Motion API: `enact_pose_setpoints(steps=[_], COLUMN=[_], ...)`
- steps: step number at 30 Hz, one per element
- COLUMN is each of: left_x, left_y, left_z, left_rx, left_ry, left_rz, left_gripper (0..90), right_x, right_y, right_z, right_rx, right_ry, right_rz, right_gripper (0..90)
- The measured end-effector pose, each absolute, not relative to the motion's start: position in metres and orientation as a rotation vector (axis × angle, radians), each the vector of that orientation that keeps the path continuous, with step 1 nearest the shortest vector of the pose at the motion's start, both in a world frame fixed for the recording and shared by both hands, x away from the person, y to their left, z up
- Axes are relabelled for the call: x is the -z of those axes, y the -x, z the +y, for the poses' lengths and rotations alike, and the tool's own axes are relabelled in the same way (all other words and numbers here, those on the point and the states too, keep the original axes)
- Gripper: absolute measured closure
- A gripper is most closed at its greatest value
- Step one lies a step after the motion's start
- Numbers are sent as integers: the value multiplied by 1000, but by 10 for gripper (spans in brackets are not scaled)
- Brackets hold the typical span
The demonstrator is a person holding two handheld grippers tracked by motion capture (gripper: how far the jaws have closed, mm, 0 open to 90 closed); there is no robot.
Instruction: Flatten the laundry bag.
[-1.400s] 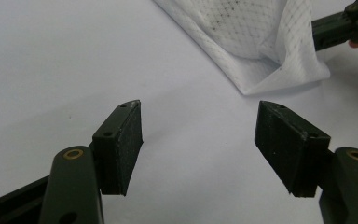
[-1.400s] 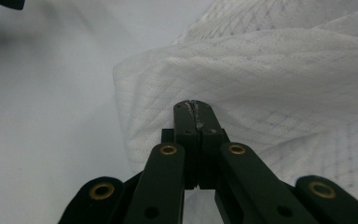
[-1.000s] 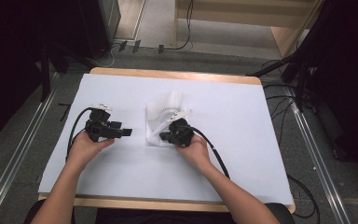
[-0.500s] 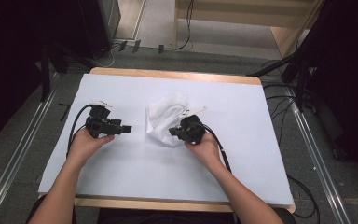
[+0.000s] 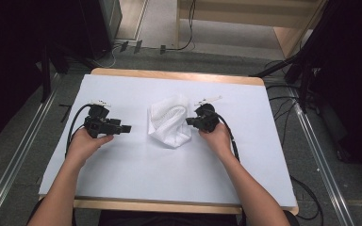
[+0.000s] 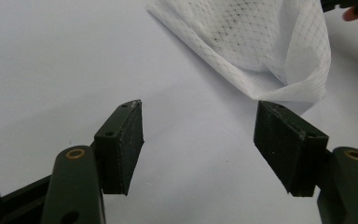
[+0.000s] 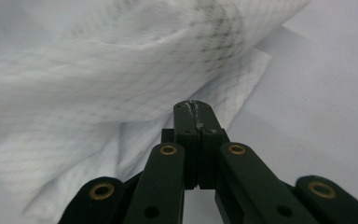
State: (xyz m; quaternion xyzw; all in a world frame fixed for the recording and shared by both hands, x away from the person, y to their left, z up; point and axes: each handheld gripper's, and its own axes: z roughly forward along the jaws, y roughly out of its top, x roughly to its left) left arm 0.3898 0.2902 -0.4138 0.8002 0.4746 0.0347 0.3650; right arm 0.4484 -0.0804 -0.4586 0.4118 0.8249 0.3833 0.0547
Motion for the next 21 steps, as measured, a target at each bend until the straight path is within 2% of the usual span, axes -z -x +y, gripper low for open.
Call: enact_pose_setpoints(steps=[7, 16, 21], left_x=[414, 410, 409], left_y=[-390, -388, -387], left_z=[296, 310, 323], left_rx=[-92, -113, -128], left_ry=[-2049, -2036, -2006], left_rz=[1233, 1265, 1289], left_gripper=[338, 338, 338], right_x=[470, 437, 431], right_y=[-464, -453, -444], right_z=[-70, -42, -28], right_rx=[-1195, -1319, -1342], right_ry=[-1292, -1164, -1107], right_rz=[2502, 2508, 2543], right_gripper=[900, 900, 900])
